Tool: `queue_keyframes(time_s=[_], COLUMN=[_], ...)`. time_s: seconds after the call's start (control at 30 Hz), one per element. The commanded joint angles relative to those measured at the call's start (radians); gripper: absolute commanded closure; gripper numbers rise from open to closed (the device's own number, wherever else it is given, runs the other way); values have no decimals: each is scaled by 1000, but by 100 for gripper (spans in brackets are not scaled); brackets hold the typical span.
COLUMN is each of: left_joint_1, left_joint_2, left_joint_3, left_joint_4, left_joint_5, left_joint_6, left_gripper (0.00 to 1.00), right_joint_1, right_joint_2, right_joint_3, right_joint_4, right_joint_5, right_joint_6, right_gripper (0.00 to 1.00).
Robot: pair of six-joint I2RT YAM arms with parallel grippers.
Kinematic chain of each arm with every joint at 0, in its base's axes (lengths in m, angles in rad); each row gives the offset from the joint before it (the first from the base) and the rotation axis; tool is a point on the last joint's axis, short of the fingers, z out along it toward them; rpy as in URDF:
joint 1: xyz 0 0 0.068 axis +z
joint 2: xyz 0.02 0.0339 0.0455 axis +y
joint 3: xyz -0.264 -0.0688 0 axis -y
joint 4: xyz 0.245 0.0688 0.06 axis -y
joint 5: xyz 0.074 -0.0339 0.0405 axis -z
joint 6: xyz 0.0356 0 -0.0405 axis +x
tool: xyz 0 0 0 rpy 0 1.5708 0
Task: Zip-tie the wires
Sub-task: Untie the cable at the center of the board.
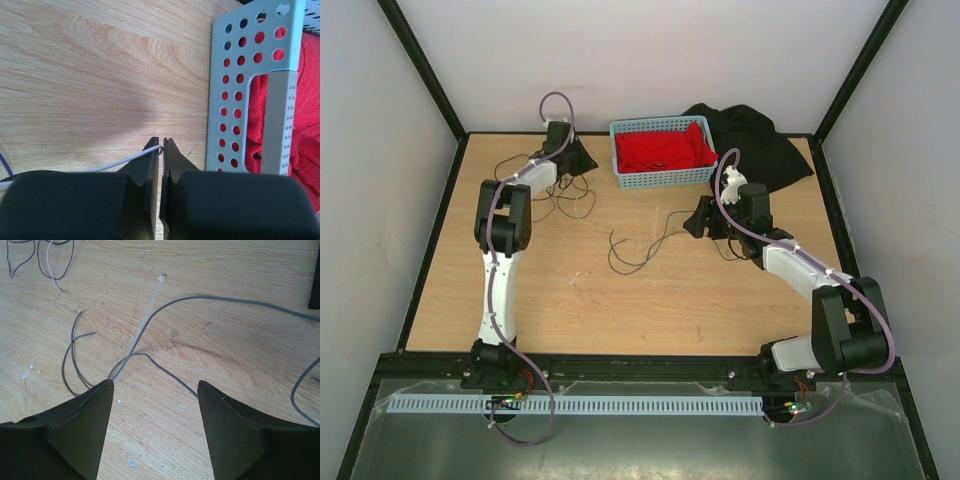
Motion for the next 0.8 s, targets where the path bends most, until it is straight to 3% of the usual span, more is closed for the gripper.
queue_keyframes(time_s=[0.0,0.43,0.77], left_joint_1=[-3,10,128], left_joint_2=[-42,-433,-751], left_joint_3=[-62,-378,-437], left_joint_4=[98,266,296], left_joint_5=[-2,-34,47], left_joint_6=[43,130,43], left_gripper=[99,100,100], right_joint_1=[4,47,111], right_joint_2=[3,-9,-13], right_joint_3=[24,48,114], right_joint_4=[30,36,70], right_joint_5=[-7,2,7], right_joint_6=[-5,11,42], right_gripper=[22,22,22])
